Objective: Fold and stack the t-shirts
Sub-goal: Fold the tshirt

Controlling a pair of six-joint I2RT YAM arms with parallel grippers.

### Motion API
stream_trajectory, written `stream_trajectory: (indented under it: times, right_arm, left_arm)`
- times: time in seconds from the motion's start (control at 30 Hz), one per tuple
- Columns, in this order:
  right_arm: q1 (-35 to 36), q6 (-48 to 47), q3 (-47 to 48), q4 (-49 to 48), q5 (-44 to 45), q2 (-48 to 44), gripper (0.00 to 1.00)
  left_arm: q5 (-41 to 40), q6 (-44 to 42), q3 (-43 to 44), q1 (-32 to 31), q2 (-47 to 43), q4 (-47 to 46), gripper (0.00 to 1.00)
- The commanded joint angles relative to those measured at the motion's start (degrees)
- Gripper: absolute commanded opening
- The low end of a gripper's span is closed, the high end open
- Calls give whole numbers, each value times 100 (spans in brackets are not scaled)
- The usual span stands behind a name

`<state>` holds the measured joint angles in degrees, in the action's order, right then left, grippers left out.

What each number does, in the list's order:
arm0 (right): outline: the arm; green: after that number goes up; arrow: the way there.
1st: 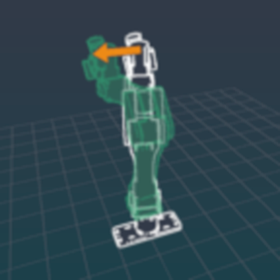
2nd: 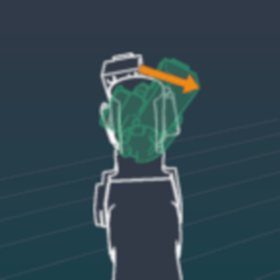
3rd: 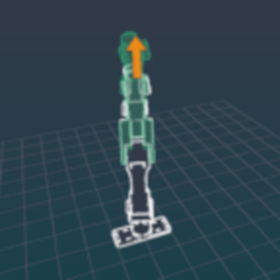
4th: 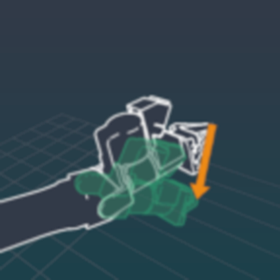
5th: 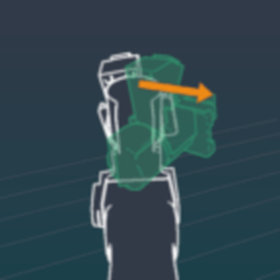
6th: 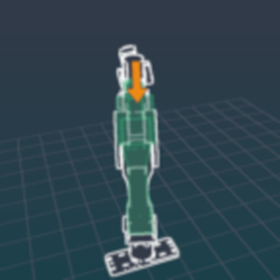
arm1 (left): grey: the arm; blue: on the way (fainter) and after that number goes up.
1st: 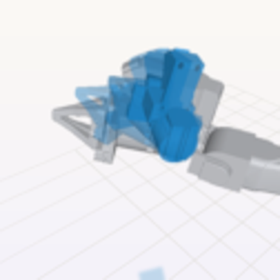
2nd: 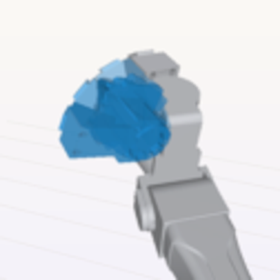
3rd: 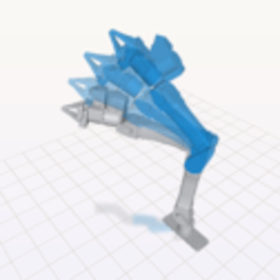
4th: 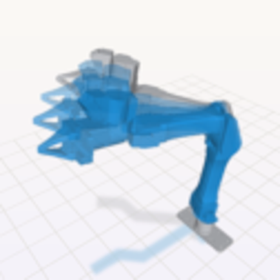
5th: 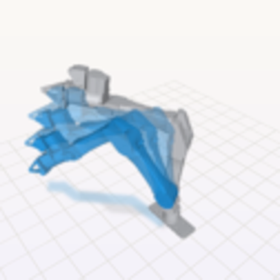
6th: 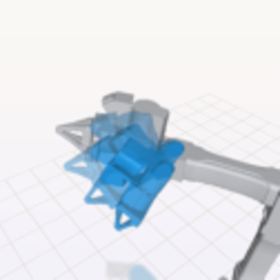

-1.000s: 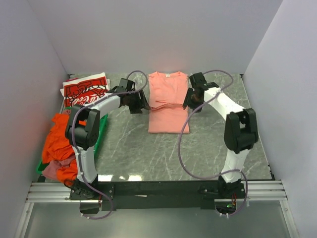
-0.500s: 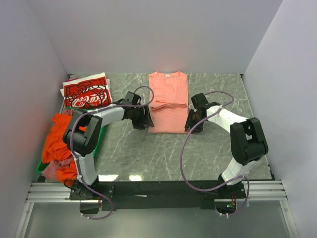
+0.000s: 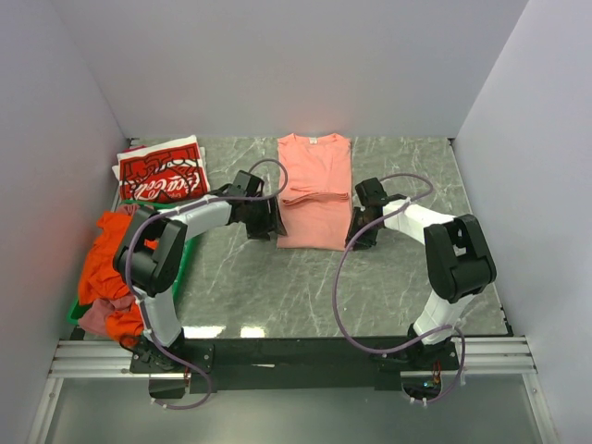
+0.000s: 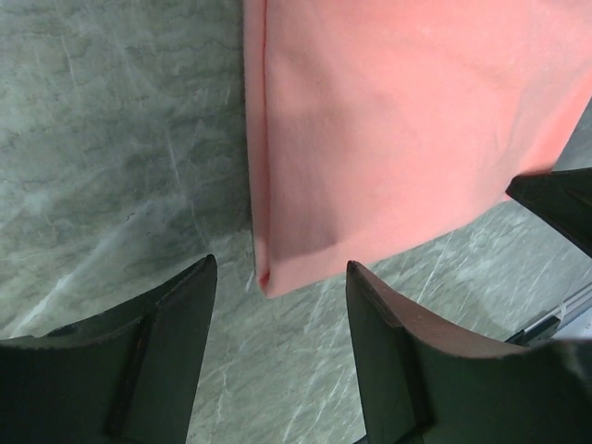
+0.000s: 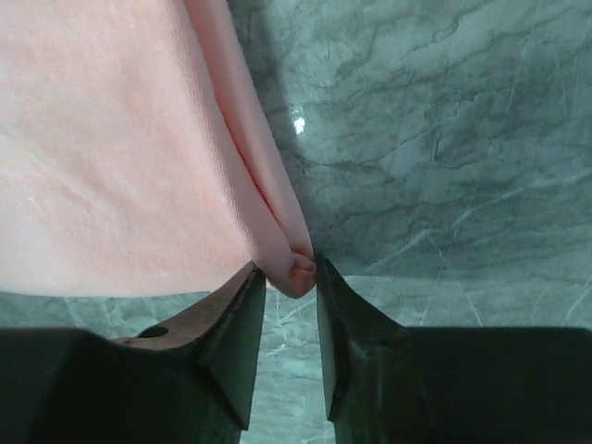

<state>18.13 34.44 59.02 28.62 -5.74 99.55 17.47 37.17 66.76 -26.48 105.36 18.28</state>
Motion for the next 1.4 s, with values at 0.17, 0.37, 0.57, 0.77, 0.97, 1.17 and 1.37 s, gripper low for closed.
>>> stream_trajectory:
  times: [0.17, 0.37, 0.57, 0.77, 0.97, 1.17, 1.37]
  right_arm:
    - [15, -77, 21, -41, 90, 109, 22]
    - [24, -86, 65, 21, 90, 117, 20]
    - [15, -95, 65, 38, 117, 135, 20]
    - [24, -95, 109, 65, 117, 153, 20]
    - [24, -86, 118, 65, 117, 153, 20]
    - [24, -95, 144, 65, 99, 161, 17]
    - [33, -112, 241, 143, 55, 118, 6]
  left_arm:
    - [-244, 10, -5, -156, -42, 132, 59]
    - [-297, 71, -23, -173, 2, 140, 50]
    - [-227, 133, -102, -261, 28, 140, 44]
    - [-174, 142, -146, -331, 177, 114, 40]
    - [-218, 124, -93, -349, 318, 158, 34]
    - [-17, 106, -119, -349, 476, 18, 26]
    - [362, 142, -32, -340, 644, -220, 0]
